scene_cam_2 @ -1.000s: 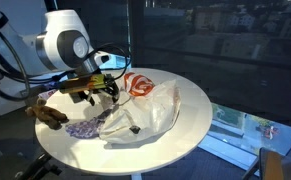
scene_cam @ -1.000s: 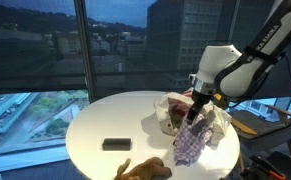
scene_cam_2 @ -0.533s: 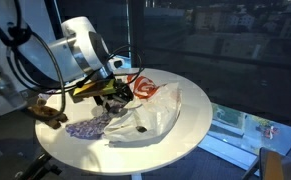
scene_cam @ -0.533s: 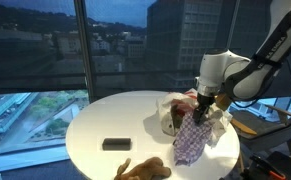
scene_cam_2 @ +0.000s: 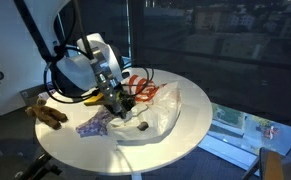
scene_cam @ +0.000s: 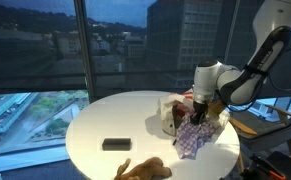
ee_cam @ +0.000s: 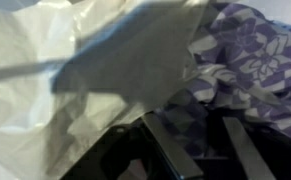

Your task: Take all the objects out of the carrier bag

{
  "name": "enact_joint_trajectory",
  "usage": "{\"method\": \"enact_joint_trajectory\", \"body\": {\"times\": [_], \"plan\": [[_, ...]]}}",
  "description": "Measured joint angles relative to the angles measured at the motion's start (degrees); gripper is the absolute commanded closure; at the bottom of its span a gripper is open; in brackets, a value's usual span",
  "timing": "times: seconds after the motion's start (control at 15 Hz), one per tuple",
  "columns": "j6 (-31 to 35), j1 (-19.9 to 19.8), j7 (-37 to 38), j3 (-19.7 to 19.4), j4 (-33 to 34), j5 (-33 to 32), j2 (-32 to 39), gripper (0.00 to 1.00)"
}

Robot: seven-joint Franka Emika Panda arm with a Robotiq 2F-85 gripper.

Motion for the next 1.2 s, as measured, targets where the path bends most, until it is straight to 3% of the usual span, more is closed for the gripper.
{"method": "enact_joint_trajectory", "body": {"times": [0.13,0.27,0.87,1.0,1.07,1.2], "plan": [[0.0,0.33,1.51,0.0,0.71,-0.06,0.59,0.94],[0.01,0.62,3.02,0.23,1.0,-0.05,0.36,0.97],[-0.86,0.81,6.4,4.46,0.3,5.39,-5.84,0.92],[-0.55,7.5,2.08,-0.33,-0.72,13.17,-8.81,0.92],[-0.69,9.32,-1.06,-0.68,-1.37,17.6,-10.03,0.92],[-1.05,9.28,-8.62,2.66,-2.74,27.44,-11.65,0.92]]}}
